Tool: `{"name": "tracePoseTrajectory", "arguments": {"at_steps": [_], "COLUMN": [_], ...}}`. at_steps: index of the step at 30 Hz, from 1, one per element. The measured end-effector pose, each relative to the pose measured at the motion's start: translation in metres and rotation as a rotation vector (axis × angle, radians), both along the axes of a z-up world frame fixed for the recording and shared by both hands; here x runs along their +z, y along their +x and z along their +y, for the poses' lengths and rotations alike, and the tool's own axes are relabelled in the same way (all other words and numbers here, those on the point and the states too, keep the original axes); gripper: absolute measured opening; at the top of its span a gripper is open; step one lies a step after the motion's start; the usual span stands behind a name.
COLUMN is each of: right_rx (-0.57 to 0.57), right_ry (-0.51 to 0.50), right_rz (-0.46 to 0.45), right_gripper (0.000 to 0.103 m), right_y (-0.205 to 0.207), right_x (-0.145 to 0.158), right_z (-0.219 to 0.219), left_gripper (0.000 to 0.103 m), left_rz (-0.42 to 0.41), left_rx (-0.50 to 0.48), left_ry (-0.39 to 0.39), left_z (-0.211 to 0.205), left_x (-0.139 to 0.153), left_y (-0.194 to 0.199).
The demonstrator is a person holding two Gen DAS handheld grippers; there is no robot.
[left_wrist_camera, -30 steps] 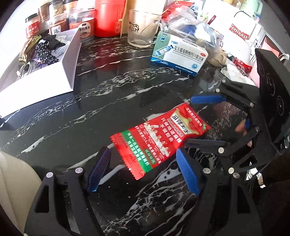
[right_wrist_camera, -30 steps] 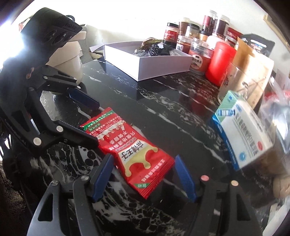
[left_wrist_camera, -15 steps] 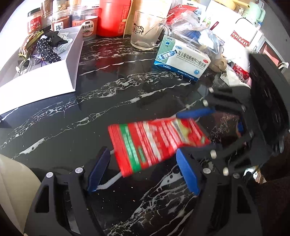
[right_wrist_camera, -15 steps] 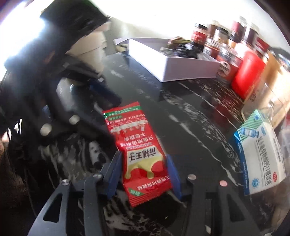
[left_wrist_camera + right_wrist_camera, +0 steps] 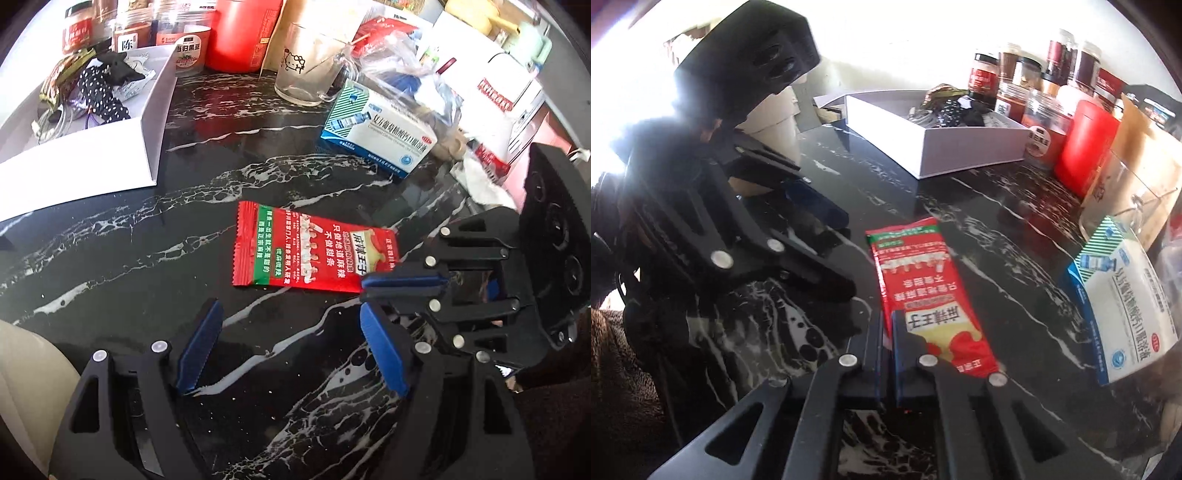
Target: Organize objects
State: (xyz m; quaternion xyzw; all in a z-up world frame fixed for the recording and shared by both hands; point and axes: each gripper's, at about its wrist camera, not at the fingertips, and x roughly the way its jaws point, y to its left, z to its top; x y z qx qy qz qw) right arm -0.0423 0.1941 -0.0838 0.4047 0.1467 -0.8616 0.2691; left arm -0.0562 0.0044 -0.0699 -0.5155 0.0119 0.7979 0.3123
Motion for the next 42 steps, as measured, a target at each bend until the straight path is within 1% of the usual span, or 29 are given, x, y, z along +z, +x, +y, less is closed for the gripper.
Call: {"name": "tracePoseTrajectory", "arguments": {"at_steps": [3, 4, 5, 6, 7, 8, 10, 15, 18, 21, 22, 23, 26, 28, 33, 37, 39, 42], "right_rx": [-0.008, -0.019, -0.037, -0.057, -0.077, -0.087, -0.089, -0.063, -0.035, -0.017, -0.019, -0.035, -0.034, -0.042, -0.076, -0.108, -0.116, -0.111], "right_ry": [-0.032, -0.029, -0.015, 0.006, 0.023, 0.024, 0.008, 0.037, 0.042, 0.029, 0.024, 0.027, 0.057, 0.054, 0.01, -0.07, -0.076, -0.072], "right_rz": [0.037, 0.059, 0.082, 0.095, 0.091, 0.083, 0.041, 0.005, -0.035, -0.056, -0.063, -0.05, -0.046, -0.042, -0.042, -0.045, -0.027, -0.006], "right_gripper": [0.006, 0.013, 0.031, 0.044, 0.064, 0.065, 0.065, 0.065, 0.065, 0.066, 0.06, 0.051, 0.045, 0.044, 0.043, 0.043, 0.043, 0.043], "right_y": [0.003, 0.003, 0.003, 0.0, -0.003, -0.004, -0.012, -0.027, -0.036, -0.04, -0.04, -0.039, -0.036, -0.035, -0.037, -0.038, -0.036, -0.032], "right_x": [0.006, 0.008, 0.01, 0.009, 0.007, 0.007, 0.003, -0.006, -0.012, -0.015, -0.015, -0.015, -0.013, -0.013, -0.011, -0.003, 0.003, 0.009], "right_z": [0.002, 0.003, 0.004, 0.006, 0.008, 0.01, 0.015, 0.018, 0.015, 0.013, 0.012, 0.011, 0.006, 0.005, 0.011, 0.021, 0.023, 0.024], "left_gripper": [0.076, 0.076, 0.076, 0.076, 0.076, 0.076, 0.076, 0.076, 0.076, 0.076, 0.076, 0.076, 0.076, 0.076, 0.076, 0.076, 0.076, 0.075], "left_rz": [0.004, 0.001, -0.004, -0.009, -0.012, -0.013, -0.015, -0.022, -0.023, -0.025, -0.027, -0.028, -0.026, -0.026, -0.039, -0.054, -0.062, -0.079], "left_rx": [0.001, 0.004, 0.008, 0.015, 0.026, 0.035, 0.052, 0.08, 0.082, 0.086, 0.088, 0.089, 0.088, 0.088, 0.094, 0.104, 0.106, 0.11], "left_ry": [-0.011, -0.007, -0.001, 0.002, 0.002, 0.0, -0.002, -0.002, -0.007, -0.002, 0.0, 0.002, -0.002, -0.006, 0.006, 0.023, 0.03, 0.062], "left_z": [0.003, 0.003, 0.003, 0.004, 0.004, 0.003, 0.002, -0.002, -0.001, -0.001, -0.001, -0.001, 0.0, 0.001, 0.0, -0.002, -0.003, -0.005], "left_x": [0.0, 0.0, 0.0, 0.0, 0.0, 0.0, 0.0, 0.0, -0.001, -0.001, -0.001, -0.002, -0.002, -0.003, -0.003, -0.003, -0.003, -0.001], "left_y": [0.001, 0.001, 0.001, 0.0, -0.001, -0.002, -0.005, -0.011, -0.013, -0.014, -0.015, -0.016, -0.019, -0.021, -0.025, -0.026, -0.026, -0.026]}}
